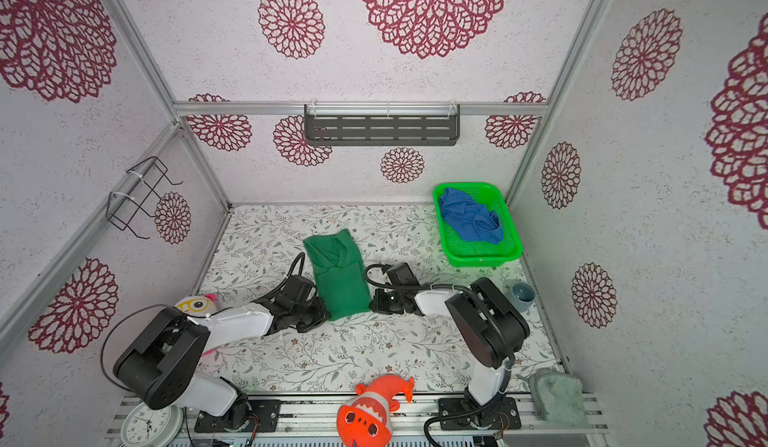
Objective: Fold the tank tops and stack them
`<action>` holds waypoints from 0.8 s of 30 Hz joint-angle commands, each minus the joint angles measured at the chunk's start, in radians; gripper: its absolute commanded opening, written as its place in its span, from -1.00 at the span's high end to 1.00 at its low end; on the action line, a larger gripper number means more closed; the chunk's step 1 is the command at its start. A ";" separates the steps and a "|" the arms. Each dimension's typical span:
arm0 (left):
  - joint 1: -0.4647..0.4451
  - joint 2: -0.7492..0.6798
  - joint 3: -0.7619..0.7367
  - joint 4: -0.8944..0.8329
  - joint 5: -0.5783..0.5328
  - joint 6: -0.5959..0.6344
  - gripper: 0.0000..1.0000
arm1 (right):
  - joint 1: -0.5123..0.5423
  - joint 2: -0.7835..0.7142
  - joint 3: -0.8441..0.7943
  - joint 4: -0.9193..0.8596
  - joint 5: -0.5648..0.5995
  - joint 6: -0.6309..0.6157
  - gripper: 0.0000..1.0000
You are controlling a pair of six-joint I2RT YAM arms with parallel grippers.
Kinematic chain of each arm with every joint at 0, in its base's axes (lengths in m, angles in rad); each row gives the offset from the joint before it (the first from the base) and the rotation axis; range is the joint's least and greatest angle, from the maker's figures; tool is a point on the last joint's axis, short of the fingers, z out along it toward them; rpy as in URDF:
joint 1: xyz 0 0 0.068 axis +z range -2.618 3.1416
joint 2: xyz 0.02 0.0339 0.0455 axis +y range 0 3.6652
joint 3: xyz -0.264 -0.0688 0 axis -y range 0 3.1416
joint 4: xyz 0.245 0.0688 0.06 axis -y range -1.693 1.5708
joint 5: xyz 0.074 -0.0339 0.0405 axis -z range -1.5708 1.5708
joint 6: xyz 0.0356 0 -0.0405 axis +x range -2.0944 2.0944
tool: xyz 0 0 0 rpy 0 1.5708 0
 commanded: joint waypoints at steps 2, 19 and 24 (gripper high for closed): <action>-0.047 -0.115 -0.059 -0.213 -0.018 -0.064 1.00 | 0.073 -0.134 -0.067 -0.162 0.024 -0.002 1.00; -0.092 -0.263 -0.208 -0.101 0.012 -0.251 -0.18 | 0.098 -0.208 -0.095 -0.167 0.027 0.028 1.00; -0.130 -0.185 -0.238 -0.007 0.025 -0.301 -0.01 | 0.099 -0.205 -0.097 -0.157 0.028 0.035 1.00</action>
